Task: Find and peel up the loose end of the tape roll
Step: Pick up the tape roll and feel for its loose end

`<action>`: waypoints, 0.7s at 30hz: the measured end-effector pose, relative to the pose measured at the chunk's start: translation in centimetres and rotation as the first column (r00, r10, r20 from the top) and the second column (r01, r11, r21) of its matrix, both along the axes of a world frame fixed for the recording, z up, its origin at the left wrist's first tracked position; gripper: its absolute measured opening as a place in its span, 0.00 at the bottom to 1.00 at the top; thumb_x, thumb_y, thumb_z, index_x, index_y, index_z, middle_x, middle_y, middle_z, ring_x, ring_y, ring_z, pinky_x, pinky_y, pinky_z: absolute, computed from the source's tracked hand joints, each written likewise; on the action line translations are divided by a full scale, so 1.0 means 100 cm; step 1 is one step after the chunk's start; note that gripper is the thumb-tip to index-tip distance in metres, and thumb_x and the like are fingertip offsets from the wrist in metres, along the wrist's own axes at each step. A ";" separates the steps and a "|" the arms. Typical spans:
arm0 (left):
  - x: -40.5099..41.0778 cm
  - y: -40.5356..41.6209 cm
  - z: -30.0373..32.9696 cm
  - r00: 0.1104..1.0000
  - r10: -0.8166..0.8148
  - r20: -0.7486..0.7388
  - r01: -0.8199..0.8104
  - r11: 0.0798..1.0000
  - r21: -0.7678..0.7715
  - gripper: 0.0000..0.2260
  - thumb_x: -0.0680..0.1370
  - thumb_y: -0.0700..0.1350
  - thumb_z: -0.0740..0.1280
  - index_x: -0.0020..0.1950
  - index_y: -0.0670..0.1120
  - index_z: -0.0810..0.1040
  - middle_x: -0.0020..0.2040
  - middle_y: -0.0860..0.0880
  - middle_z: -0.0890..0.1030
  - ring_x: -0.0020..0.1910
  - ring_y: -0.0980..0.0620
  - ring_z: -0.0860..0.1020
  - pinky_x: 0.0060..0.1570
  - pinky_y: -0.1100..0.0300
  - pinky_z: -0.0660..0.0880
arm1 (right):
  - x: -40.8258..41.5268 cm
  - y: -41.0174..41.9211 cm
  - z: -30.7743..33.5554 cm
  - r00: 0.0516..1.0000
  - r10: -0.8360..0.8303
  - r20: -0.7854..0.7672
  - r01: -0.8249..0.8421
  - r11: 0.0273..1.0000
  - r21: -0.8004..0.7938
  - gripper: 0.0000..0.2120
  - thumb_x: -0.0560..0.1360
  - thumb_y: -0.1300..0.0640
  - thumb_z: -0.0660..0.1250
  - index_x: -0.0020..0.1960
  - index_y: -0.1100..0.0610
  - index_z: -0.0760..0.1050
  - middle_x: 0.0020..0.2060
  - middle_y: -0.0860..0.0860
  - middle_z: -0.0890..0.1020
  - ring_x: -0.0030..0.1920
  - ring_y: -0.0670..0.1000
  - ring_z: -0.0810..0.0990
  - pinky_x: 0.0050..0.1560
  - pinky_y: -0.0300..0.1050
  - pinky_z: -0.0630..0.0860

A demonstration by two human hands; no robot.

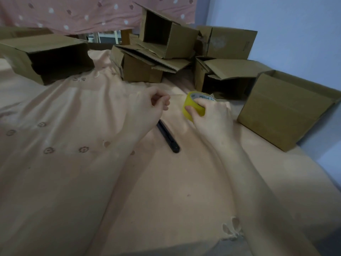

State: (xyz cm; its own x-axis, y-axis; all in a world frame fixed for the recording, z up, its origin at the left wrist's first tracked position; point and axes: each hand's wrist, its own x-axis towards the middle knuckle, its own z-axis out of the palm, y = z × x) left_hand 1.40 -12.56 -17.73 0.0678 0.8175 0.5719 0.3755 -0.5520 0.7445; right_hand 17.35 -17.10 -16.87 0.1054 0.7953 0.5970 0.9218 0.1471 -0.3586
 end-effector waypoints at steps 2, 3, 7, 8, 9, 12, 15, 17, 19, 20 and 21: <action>0.003 -0.002 0.000 1.000 0.004 -0.019 -0.004 1.000 0.017 0.09 0.77 0.39 0.66 0.40 0.52 0.76 0.35 0.57 0.80 0.35 0.60 0.82 0.42 0.61 0.78 | -0.001 0.000 0.000 1.000 -0.007 0.021 0.007 1.000 0.011 0.13 0.76 0.46 0.63 0.53 0.51 0.80 0.47 0.56 0.84 0.50 0.60 0.76 0.53 0.45 0.58; 0.003 -0.002 -0.001 1.000 0.008 -0.027 -0.007 1.000 0.019 0.08 0.77 0.39 0.65 0.40 0.51 0.76 0.35 0.58 0.80 0.34 0.60 0.82 0.42 0.62 0.78 | -0.001 0.001 0.000 1.000 -0.011 0.027 0.011 1.000 0.014 0.13 0.76 0.46 0.63 0.53 0.52 0.80 0.47 0.56 0.84 0.50 0.60 0.76 0.53 0.46 0.59; 0.005 -0.002 -0.001 0.999 -0.001 -0.035 0.002 1.000 0.011 0.08 0.77 0.38 0.65 0.41 0.50 0.76 0.35 0.57 0.79 0.35 0.60 0.81 0.42 0.63 0.78 | -0.002 0.002 0.000 0.999 -0.028 0.041 0.027 1.000 0.010 0.14 0.76 0.46 0.62 0.55 0.52 0.79 0.48 0.55 0.84 0.51 0.60 0.77 0.53 0.47 0.59; 0.005 -0.002 -0.001 0.999 0.002 -0.045 -0.001 1.000 0.019 0.07 0.77 0.38 0.65 0.41 0.48 0.77 0.35 0.57 0.79 0.35 0.59 0.81 0.42 0.61 0.79 | -0.003 0.002 0.000 0.999 -0.029 0.040 0.029 1.000 0.007 0.14 0.77 0.46 0.62 0.55 0.52 0.79 0.48 0.55 0.84 0.51 0.60 0.77 0.54 0.47 0.59; 0.006 -0.003 -0.001 0.998 0.009 -0.055 -0.008 1.000 0.028 0.07 0.76 0.37 0.65 0.42 0.47 0.77 0.35 0.57 0.79 0.35 0.58 0.81 0.43 0.59 0.80 | -0.003 0.002 0.000 0.999 -0.027 0.041 0.026 1.000 0.004 0.14 0.77 0.46 0.62 0.56 0.52 0.79 0.48 0.55 0.83 0.52 0.59 0.77 0.54 0.48 0.59; 0.006 -0.006 0.001 0.997 0.016 -0.075 -0.011 0.998 0.069 0.05 0.76 0.37 0.64 0.42 0.44 0.78 0.34 0.55 0.78 0.35 0.54 0.81 0.42 0.57 0.79 | -0.006 0.001 0.001 0.999 -0.019 0.047 0.020 1.000 -0.015 0.14 0.77 0.46 0.62 0.57 0.52 0.78 0.48 0.55 0.83 0.52 0.59 0.76 0.55 0.48 0.60; 0.005 -0.009 0.003 0.994 0.026 -0.104 -0.009 0.987 0.161 0.04 0.76 0.37 0.63 0.41 0.42 0.75 0.34 0.50 0.78 0.36 0.49 0.80 0.38 0.60 0.76 | -0.004 0.001 0.002 0.998 -0.039 0.055 0.040 0.999 -0.022 0.14 0.77 0.47 0.62 0.57 0.52 0.78 0.48 0.56 0.83 0.51 0.60 0.76 0.56 0.48 0.61; 0.005 -0.011 0.003 0.993 0.009 -0.115 0.010 0.986 0.164 0.05 0.76 0.37 0.63 0.41 0.43 0.74 0.34 0.51 0.77 0.36 0.50 0.79 0.38 0.61 0.75 | 0.000 0.002 0.001 0.997 -0.060 0.048 0.062 0.998 -0.033 0.13 0.77 0.47 0.61 0.56 0.53 0.79 0.47 0.57 0.83 0.50 0.60 0.76 0.56 0.48 0.61; 0.002 -0.009 0.000 0.993 -0.011 -0.116 0.024 0.993 0.111 0.06 0.77 0.36 0.64 0.41 0.44 0.74 0.34 0.53 0.77 0.36 0.51 0.80 0.38 0.64 0.76 | 0.002 0.002 -0.001 0.996 -0.066 0.059 0.069 0.996 -0.060 0.14 0.77 0.47 0.61 0.55 0.53 0.79 0.47 0.56 0.83 0.51 0.60 0.76 0.56 0.49 0.60; 0.000 -0.007 -0.001 0.995 -0.017 -0.099 0.024 0.997 0.076 0.07 0.77 0.36 0.64 0.41 0.45 0.74 0.35 0.53 0.78 0.36 0.52 0.81 0.38 0.65 0.76 | 0.003 0.002 -0.002 0.996 -0.063 0.063 0.067 0.996 -0.067 0.14 0.77 0.47 0.61 0.55 0.53 0.79 0.47 0.56 0.83 0.51 0.60 0.76 0.55 0.49 0.60; -0.002 -0.005 -0.001 0.997 -0.017 -0.075 0.020 0.999 0.043 0.08 0.77 0.37 0.64 0.40 0.47 0.74 0.35 0.53 0.79 0.36 0.54 0.81 0.38 0.67 0.76 | 0.003 0.003 -0.003 0.996 -0.057 0.064 0.061 0.996 -0.066 0.14 0.77 0.47 0.61 0.55 0.53 0.79 0.47 0.56 0.83 0.52 0.60 0.76 0.55 0.49 0.60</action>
